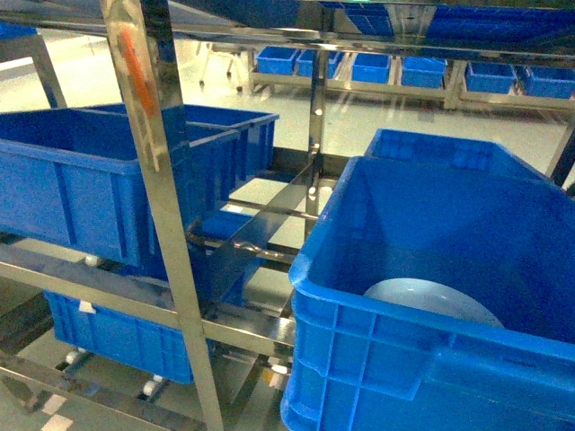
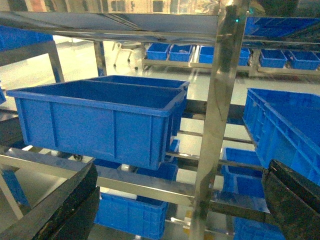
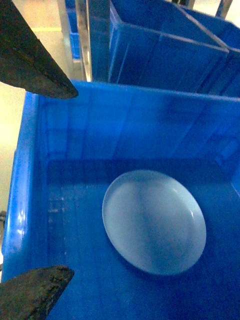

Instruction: Place blue tray on left shelf second layer neatly

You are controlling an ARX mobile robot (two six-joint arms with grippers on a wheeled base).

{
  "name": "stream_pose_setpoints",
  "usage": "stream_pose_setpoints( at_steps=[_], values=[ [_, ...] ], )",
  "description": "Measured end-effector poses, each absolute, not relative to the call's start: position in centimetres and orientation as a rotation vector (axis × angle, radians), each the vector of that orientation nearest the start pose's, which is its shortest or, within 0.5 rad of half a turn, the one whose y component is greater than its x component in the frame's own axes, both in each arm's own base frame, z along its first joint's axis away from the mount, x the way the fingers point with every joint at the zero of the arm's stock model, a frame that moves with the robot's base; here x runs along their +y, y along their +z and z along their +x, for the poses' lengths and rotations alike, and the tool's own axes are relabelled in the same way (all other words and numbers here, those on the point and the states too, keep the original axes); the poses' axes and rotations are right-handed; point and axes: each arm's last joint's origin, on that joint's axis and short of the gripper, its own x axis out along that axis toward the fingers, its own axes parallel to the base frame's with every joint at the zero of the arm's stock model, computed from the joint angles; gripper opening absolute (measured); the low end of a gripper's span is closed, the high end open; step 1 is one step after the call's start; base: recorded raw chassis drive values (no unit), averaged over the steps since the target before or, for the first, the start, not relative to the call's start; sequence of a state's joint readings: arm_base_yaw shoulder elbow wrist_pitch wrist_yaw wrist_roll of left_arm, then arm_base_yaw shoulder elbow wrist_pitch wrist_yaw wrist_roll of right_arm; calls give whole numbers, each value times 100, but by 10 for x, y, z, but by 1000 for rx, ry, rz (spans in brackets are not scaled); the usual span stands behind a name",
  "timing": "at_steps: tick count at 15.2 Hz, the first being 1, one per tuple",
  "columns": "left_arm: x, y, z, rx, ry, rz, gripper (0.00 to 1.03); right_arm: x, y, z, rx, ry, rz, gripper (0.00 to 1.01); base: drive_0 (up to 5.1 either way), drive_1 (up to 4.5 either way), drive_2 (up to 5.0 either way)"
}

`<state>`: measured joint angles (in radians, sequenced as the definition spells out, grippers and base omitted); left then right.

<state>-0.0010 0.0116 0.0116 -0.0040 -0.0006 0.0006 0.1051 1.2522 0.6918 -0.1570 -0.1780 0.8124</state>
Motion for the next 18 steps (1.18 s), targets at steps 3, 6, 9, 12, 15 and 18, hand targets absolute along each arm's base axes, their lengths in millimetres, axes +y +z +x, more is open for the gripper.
stream_pose_setpoints(
  at_steps=[3,6,9,12,15,18],
  values=[
    [0,166,98,4,-1,1,98,36,215,227,705,-35,633,98,0,0,0],
    [0,166,98,4,0,1,98,41,218,200,605,6,367,98,0,0,0],
    [0,166,98,4,-1,1,98,35,225,177,518,-9,110,98,0,0,0],
    [0,166,98,4,0,1,98,16,246,125,391,-5,-167,98,0,0,0],
    [0,166,98,4,0,1,98,11,244,116,338,-37,-208,98,0,0,0],
    [0,166,98,6,1,1,98,-2,225,111,9,-35,-44,69,0,0,0]
  ],
)
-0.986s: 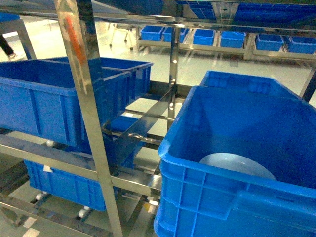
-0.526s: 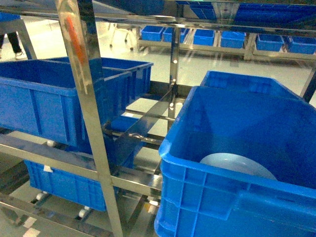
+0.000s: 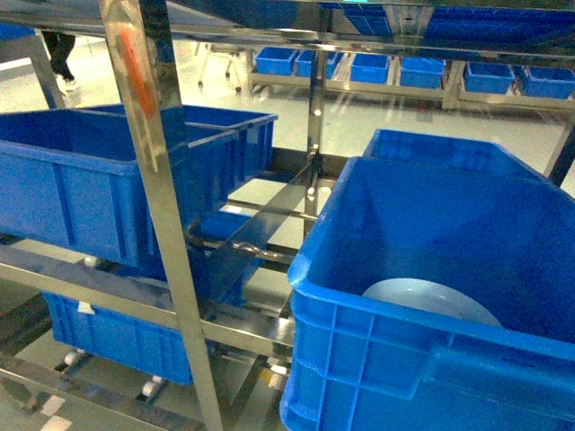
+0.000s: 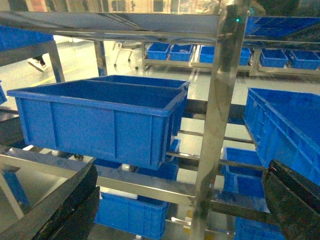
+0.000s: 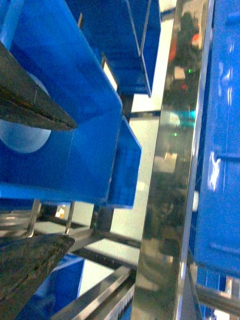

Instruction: Place blue tray on left shelf second layer neatly

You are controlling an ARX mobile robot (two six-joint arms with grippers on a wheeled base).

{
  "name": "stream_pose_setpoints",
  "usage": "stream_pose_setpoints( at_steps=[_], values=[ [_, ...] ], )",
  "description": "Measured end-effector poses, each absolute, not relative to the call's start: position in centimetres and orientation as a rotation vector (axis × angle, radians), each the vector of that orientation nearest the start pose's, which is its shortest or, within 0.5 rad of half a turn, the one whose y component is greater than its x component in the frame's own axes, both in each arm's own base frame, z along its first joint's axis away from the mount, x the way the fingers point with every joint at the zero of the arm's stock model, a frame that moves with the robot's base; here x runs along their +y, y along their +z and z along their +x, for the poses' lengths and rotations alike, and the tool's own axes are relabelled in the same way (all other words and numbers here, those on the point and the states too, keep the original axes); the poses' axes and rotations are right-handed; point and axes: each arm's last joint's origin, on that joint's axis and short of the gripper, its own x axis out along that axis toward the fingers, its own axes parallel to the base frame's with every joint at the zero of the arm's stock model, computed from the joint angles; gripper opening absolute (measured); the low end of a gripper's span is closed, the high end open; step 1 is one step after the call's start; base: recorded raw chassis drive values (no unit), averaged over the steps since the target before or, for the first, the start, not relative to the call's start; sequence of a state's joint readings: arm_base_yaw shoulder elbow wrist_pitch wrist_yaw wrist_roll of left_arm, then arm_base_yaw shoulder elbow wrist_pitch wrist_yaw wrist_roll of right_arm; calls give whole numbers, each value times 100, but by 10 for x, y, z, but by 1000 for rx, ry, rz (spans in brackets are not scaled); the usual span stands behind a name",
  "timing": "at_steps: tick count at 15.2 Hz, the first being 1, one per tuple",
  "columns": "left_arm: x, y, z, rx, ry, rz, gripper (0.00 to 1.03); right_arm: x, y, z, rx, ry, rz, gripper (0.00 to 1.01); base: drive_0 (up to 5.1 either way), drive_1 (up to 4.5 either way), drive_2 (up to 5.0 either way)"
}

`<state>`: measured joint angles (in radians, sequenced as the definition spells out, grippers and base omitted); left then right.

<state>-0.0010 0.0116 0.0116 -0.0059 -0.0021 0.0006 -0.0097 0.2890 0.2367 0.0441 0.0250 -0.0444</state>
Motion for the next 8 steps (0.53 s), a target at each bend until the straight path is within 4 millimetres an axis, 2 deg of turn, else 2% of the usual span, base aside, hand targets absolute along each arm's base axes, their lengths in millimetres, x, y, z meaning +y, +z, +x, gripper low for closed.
stream_pose_setpoints(
  at_steps=[2,5,8],
  values=[
    [0,166,98,5,0,1,98,0,210,111,4,0,-18,40,0,0,0],
    [0,166,98,4,0,1,98,0,194,103,29,0,-16,1,0,0,0],
    [0,166,98,4,0,1,98,0,187,98,-4,0,-7,2,0,0,0]
  ],
)
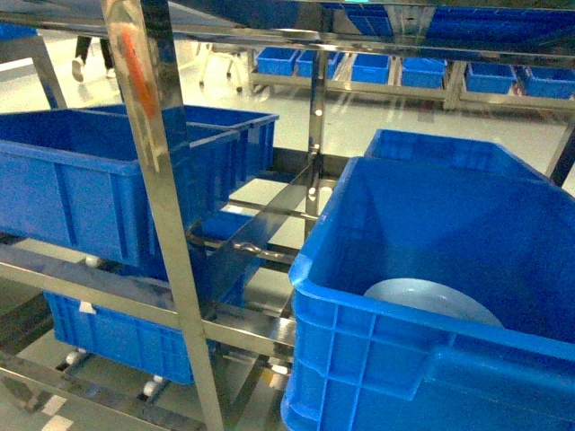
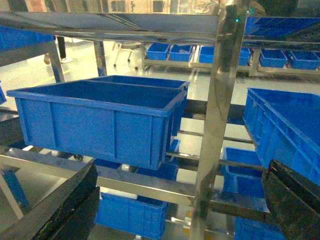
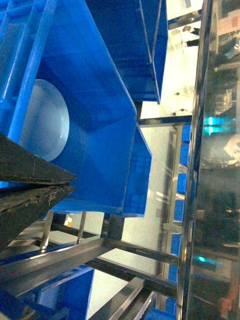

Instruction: Place blue tray on left shelf second layer neatly

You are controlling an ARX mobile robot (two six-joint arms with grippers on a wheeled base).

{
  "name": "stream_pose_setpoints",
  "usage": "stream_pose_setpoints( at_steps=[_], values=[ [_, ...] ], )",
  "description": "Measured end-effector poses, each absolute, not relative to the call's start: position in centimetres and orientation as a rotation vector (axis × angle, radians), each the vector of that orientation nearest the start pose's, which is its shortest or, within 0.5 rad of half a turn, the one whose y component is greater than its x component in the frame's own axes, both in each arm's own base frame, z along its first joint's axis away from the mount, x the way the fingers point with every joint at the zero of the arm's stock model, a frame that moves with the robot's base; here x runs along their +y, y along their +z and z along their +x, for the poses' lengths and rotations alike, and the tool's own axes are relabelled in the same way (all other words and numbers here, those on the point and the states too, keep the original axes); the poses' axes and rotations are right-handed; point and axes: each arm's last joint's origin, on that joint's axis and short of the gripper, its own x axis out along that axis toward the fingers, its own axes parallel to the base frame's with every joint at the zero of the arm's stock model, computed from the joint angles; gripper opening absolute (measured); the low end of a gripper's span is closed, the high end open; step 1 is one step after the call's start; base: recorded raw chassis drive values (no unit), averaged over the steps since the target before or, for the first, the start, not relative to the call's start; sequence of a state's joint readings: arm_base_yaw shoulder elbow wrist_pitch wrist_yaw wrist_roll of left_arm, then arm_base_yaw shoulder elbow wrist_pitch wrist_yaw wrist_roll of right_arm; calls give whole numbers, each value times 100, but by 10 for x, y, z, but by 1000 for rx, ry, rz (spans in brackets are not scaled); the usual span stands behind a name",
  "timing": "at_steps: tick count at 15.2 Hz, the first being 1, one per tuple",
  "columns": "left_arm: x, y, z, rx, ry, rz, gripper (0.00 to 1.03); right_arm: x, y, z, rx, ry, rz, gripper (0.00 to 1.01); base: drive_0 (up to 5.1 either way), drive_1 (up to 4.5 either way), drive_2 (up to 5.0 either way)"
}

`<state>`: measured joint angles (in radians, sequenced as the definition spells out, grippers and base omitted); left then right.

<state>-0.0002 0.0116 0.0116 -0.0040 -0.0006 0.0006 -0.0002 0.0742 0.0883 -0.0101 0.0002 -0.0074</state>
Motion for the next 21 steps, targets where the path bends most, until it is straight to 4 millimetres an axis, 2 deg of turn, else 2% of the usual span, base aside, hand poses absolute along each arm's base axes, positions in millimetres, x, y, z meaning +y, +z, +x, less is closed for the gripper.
stream_pose_setpoints(
  at_steps=[6,18,21],
  values=[
    [0,166,98,4,2,1,98,0,168,97,-1,-4,-4,2,0,0,0],
    [0,166,98,4,0,1,98,0,168,97,-7,0,-4,2,0,0,0],
    [0,166,98,4,0,1,98,0,168,97,-7,0,-4,8,0,0,0]
  ],
)
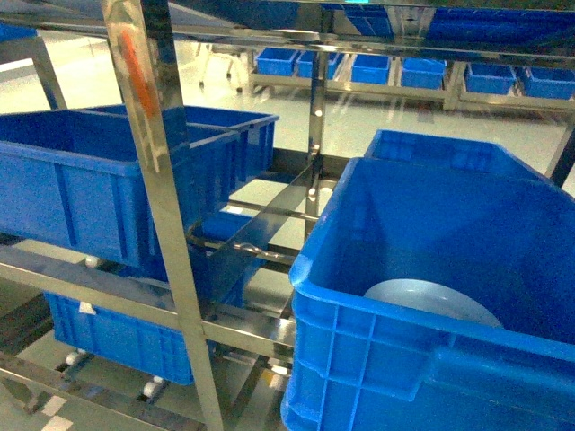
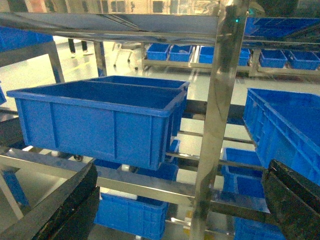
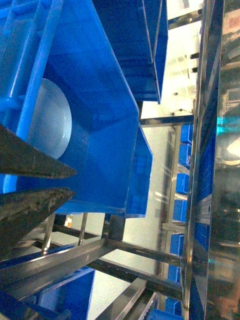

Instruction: Place blue tray on left shelf second layer neatly

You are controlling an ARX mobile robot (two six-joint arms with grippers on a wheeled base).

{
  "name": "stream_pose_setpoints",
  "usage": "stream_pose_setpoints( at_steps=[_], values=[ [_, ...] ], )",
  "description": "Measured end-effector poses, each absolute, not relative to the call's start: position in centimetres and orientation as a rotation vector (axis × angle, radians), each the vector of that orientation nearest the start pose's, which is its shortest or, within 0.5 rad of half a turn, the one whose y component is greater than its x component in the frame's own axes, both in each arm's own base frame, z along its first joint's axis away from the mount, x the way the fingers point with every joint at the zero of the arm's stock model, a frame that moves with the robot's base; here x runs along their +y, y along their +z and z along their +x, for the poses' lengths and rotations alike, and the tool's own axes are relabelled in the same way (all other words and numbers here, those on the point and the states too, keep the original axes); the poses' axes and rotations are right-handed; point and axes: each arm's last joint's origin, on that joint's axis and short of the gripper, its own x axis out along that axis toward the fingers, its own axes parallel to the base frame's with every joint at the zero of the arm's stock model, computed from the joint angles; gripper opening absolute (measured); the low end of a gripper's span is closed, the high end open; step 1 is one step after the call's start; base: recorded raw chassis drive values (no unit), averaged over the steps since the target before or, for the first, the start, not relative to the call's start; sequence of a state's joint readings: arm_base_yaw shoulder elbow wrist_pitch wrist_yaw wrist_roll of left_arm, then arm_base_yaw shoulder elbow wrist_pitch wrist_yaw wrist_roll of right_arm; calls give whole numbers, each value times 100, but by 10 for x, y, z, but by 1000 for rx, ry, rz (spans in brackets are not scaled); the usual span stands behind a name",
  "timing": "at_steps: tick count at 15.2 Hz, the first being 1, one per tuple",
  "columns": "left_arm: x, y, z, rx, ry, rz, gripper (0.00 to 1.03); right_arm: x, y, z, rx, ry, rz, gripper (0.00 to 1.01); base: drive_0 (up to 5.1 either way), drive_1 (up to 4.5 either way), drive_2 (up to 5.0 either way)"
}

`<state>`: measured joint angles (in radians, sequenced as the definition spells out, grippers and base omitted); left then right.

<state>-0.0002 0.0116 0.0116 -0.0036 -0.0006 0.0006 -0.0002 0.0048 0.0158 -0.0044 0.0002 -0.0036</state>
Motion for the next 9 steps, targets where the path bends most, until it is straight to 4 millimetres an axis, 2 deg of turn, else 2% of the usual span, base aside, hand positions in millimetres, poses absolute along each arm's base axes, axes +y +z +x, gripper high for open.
stream_pose_setpoints(
  at_steps=[6,9],
  values=[
    [0,166,98,4,0,1,98,0,168,97,-7,0,-4,26,0,0,0],
    [0,166,98,4,0,1,98,0,168,97,-7,0,-4,43,0,0,0]
  ],
)
